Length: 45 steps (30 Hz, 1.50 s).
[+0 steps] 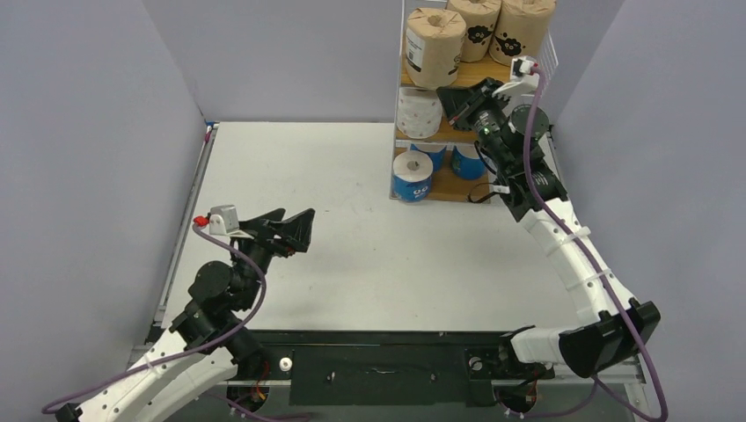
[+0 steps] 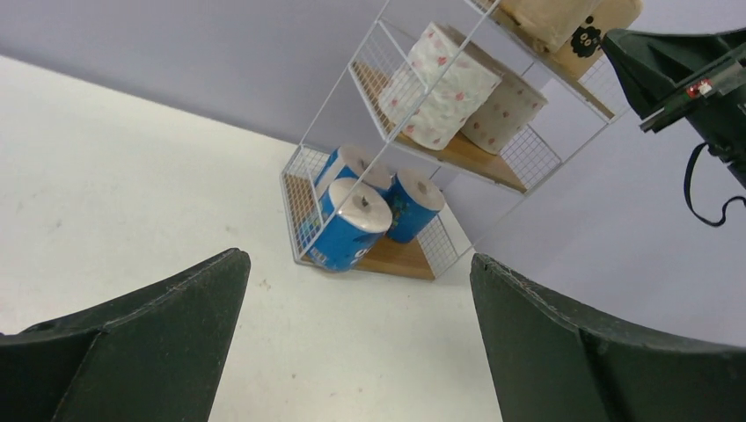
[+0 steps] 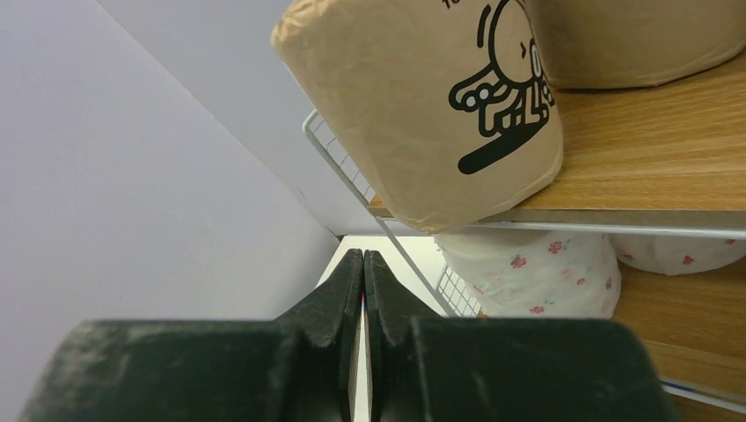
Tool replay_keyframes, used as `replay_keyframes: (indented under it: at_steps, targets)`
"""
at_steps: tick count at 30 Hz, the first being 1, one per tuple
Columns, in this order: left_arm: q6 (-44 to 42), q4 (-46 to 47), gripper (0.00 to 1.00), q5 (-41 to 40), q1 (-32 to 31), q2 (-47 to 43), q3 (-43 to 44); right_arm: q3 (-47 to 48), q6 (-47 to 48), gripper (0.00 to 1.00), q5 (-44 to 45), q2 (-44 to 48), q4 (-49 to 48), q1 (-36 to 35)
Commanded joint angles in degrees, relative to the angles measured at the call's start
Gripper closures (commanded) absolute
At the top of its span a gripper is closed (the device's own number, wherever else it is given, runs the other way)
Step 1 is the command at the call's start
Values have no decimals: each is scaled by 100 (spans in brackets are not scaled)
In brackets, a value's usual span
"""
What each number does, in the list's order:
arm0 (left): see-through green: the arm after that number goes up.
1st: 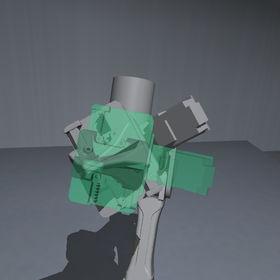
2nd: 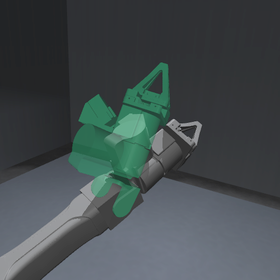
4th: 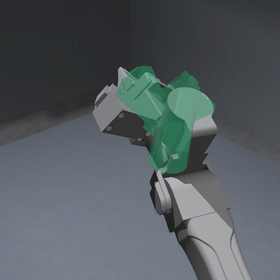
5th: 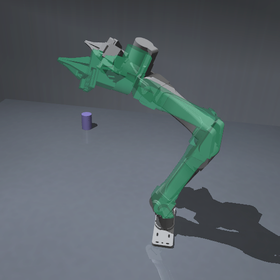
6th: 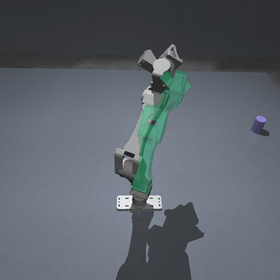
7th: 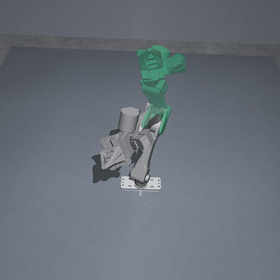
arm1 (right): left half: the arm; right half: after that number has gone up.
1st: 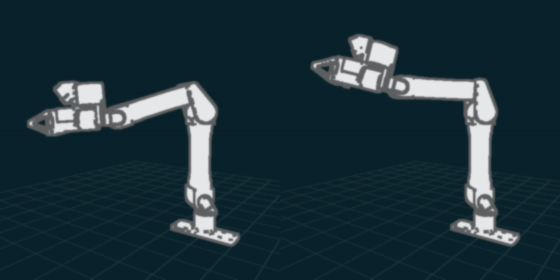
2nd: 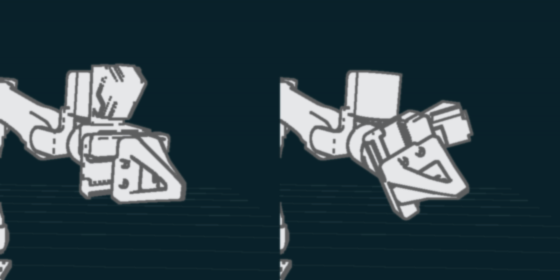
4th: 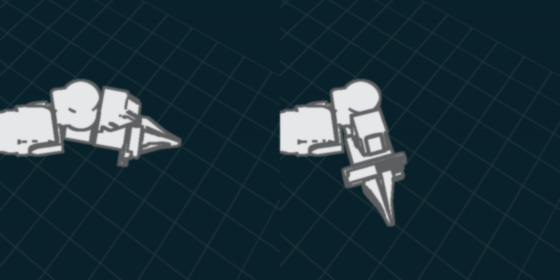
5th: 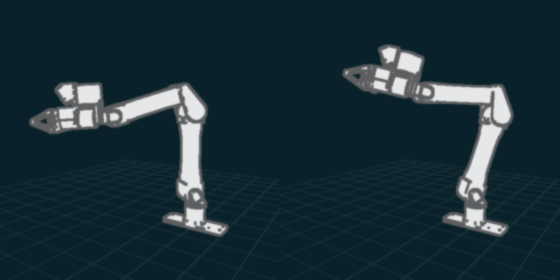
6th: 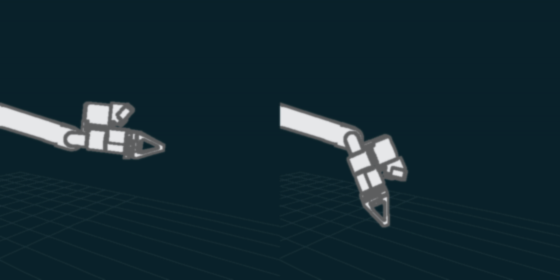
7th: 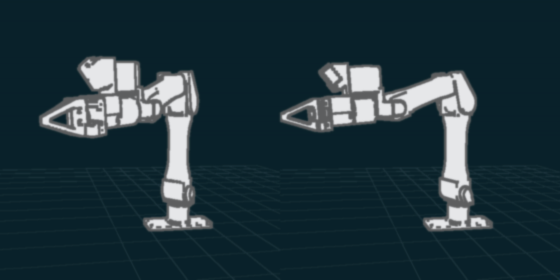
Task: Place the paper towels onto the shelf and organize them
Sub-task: Adjust the paper towel on the shelf.
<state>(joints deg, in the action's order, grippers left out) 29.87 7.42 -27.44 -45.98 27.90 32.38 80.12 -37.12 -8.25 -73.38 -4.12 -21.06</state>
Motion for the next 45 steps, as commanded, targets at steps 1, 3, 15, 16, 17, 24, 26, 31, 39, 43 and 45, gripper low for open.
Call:
replay_keyframes:
  at_steps: [1,3,15,16,17,24,26,31,39,43,45]
  targets:
    - [477,-1192,4,-248,-20,-735,-299,562,30,100,-331,-286,-164,-23]
    - [496,-1404,4,-270,-18,-983,-372,630,73,100,-314,-396,-120,-26]
    - [344,-1506,4,-183,-16,-1416,-632,927,-4,100,-100,-947,-291,-21]
    - [344,-1450,4,-141,-12,-1418,-671,1037,0,100,-90,-988,-273,-17]
    - [344,-1430,4,-127,-13,-1419,-680,1070,0,100,-61,-1049,-249,-9]
    - [272,-1482,4,-84,-9,-1413,-672,1373,-37,100,45,-1343,-169,-8]
    - [255,-1496,4,-92,-8,-1435,-678,1441,-56,100,71,-1424,-156,-12]
    - [233,-1522,4,-86,-10,-1462,-680,1693,-71,100,150,-1623,-63,-11]
    - [232,-1533,4,-60,-9,-1466,-717,2074,-106,100,30,-1876,138,-14]
    - [211,-1565,4,-51,-13,-1479,-681,1998,-195,100,-237,-1633,118,-19]
    - [190,-1582,4,-56,-15,-1499,-665,1881,-169,100,-287,-1400,143,-22]
